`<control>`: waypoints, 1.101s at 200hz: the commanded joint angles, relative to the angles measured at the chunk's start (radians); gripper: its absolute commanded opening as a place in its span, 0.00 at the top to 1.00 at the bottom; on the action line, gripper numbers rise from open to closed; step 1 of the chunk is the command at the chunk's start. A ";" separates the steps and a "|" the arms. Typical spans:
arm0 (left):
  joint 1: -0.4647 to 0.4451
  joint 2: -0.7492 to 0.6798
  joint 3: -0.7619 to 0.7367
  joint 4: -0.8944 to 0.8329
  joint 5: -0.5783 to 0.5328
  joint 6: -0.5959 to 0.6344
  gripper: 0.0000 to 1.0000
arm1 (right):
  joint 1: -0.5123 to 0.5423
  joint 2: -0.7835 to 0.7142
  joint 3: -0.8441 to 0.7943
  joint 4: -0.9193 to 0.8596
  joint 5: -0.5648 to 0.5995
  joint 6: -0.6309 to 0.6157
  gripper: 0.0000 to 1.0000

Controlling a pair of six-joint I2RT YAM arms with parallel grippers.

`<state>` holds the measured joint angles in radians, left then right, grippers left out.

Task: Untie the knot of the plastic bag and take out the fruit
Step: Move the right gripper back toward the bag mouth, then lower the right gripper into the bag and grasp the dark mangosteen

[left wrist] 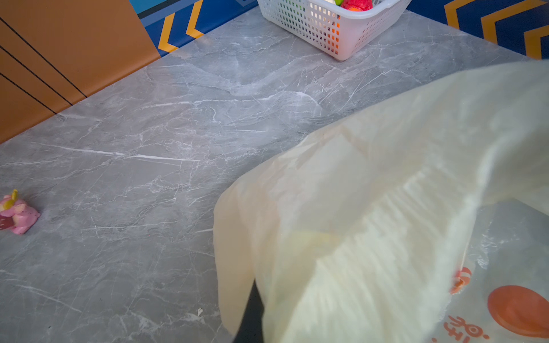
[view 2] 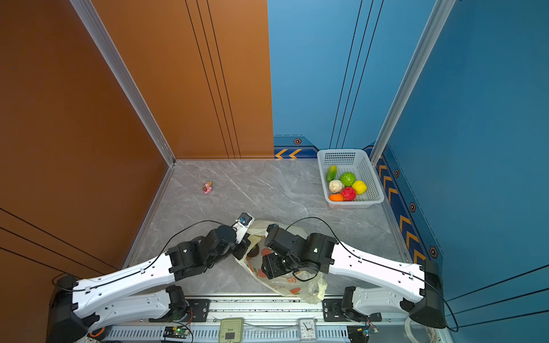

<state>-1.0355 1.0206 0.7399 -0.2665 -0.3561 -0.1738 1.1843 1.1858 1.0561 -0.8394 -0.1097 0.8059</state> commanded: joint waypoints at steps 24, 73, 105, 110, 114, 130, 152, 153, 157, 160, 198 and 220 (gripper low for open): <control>0.003 0.040 0.064 -0.019 0.012 -0.015 1.00 | 0.058 0.028 -0.056 -0.012 0.117 -0.051 0.39; 0.018 0.046 0.081 -0.019 0.029 -0.003 1.00 | 0.048 0.096 -0.099 0.035 0.113 -0.084 0.38; 0.018 0.013 0.044 0.022 0.044 0.035 1.00 | -0.021 0.225 -0.086 0.109 0.075 -0.115 0.38; 0.019 0.010 0.040 0.028 0.046 0.040 1.00 | -0.027 0.247 -0.081 0.125 0.070 -0.115 0.39; 0.019 0.008 0.037 0.030 0.046 0.044 1.00 | -0.030 0.265 -0.079 0.140 0.067 -0.112 0.39; 0.021 0.012 0.036 0.039 0.047 0.054 1.00 | -0.044 0.319 -0.085 0.213 0.058 -0.080 0.39; 0.022 0.018 0.044 0.031 0.055 0.062 1.00 | -0.075 0.341 -0.118 0.327 0.062 -0.010 0.38; 0.023 0.018 0.044 0.030 0.055 0.061 1.00 | -0.076 0.341 -0.120 0.332 0.063 -0.006 0.38; 0.022 0.017 0.040 0.028 0.059 0.060 1.00 | -0.083 0.339 -0.128 0.354 0.066 0.010 0.37; 0.022 0.016 0.039 0.027 0.062 0.059 1.00 | -0.089 0.339 -0.133 0.370 0.068 0.022 0.36; 0.020 -0.031 -0.001 -0.027 0.084 0.042 1.00 | -0.154 0.309 -0.209 0.612 0.073 0.212 0.21; 0.017 -0.076 -0.027 -0.076 0.074 0.039 1.00 | -0.171 0.312 -0.218 0.704 0.076 0.268 0.12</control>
<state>-1.0214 0.9981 0.7448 -0.2790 -0.2955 -0.1356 1.0264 1.5261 0.8528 -0.3134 -0.0479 0.9527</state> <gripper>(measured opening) 0.045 0.850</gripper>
